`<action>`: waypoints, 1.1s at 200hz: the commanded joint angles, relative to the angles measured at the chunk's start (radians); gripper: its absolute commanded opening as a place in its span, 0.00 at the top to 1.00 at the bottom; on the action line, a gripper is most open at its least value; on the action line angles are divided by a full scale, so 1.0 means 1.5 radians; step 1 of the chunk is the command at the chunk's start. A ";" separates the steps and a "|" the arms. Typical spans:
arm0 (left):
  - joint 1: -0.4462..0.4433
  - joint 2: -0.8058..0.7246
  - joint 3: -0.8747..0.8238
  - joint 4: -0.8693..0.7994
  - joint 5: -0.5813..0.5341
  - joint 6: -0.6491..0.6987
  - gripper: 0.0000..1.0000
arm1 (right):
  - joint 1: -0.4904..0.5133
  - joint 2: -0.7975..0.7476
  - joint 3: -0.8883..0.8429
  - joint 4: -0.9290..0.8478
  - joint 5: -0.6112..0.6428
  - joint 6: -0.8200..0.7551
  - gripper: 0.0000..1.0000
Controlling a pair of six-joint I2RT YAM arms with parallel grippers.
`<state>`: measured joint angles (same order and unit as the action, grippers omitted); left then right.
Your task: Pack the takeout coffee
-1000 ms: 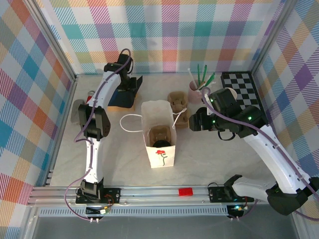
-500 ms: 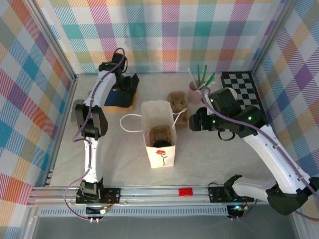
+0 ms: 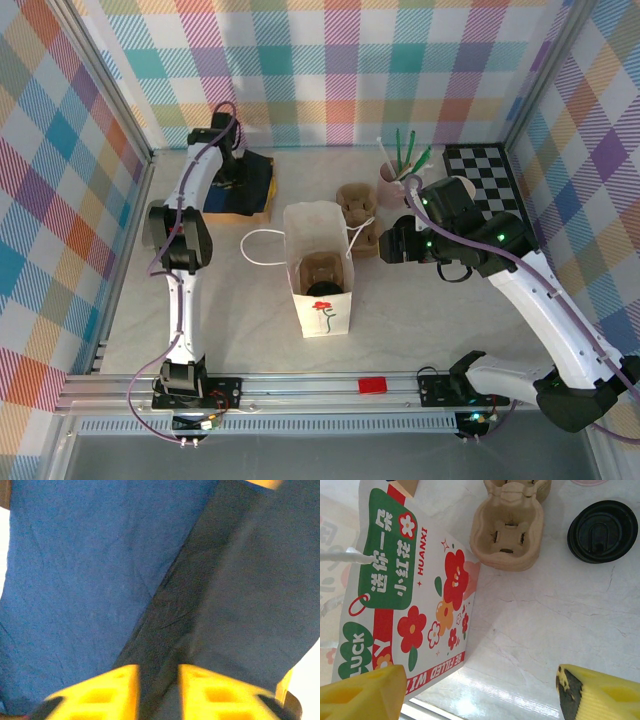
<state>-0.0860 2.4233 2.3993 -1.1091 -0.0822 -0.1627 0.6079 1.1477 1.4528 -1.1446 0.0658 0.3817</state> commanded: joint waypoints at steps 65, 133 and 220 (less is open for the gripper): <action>-0.061 -0.081 0.008 0.023 -0.091 0.064 0.35 | -0.003 -0.005 0.000 0.009 -0.012 0.007 0.22; -0.134 -0.006 0.061 -0.002 -0.182 0.100 0.28 | -0.004 -0.013 -0.005 0.002 -0.008 0.003 0.19; -0.138 0.038 0.057 0.030 -0.176 0.093 0.27 | -0.003 0.000 0.005 -0.002 0.000 -0.001 0.18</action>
<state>-0.2955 2.4573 2.4664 -1.0702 -0.3424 -0.0292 0.6079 1.1423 1.4528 -1.1450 0.0628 0.3813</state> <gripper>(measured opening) 0.736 0.822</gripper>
